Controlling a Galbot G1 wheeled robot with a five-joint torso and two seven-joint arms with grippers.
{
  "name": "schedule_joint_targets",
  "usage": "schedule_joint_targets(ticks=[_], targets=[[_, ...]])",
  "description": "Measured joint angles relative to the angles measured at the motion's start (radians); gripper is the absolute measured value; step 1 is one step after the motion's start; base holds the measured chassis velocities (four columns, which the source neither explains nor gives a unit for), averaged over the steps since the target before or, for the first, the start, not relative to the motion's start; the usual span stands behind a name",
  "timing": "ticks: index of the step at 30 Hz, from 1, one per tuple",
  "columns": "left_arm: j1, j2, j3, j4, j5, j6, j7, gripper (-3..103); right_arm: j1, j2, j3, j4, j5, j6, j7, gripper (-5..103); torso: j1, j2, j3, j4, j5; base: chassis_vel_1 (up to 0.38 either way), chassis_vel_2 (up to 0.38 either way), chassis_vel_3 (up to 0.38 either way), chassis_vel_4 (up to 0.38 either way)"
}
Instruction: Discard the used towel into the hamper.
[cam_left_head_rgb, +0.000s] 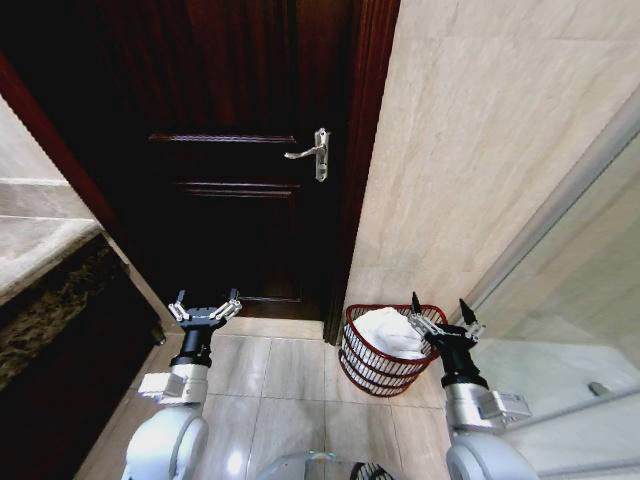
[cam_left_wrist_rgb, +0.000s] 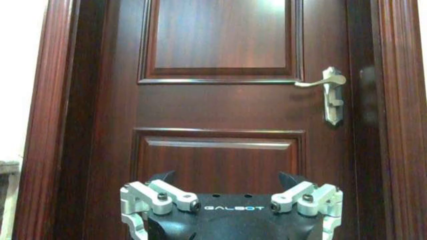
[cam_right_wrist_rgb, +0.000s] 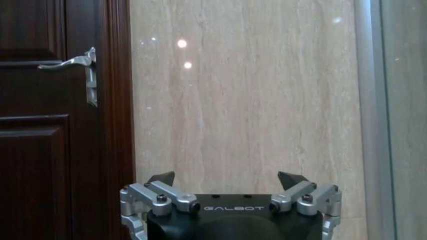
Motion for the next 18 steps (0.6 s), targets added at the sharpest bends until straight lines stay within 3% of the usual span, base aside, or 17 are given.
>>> schedule_joint_targets(ticks=[11, 18], targets=[[0.006, 0.005, -0.013, 0.019, -0.022, -0.004, 0.009, 100, -0.003, 0.008, 0.023, -0.007, -0.001, 0.007, -0.006, 100, 0.019, 0.043, 0.024, 0.0000, 0.0000, 0.000, 0.000, 0.000, 0.000], [0.009, 0.054, -0.066, 0.038, -0.071, -0.021, 0.012, 100, -0.010, -0.010, 0.055, -0.009, 0.027, 0.014, -0.013, 100, 0.032, 0.075, 0.043, 0.0000, -0.0001, 0.000, 0.000, 0.000, 0.000]])
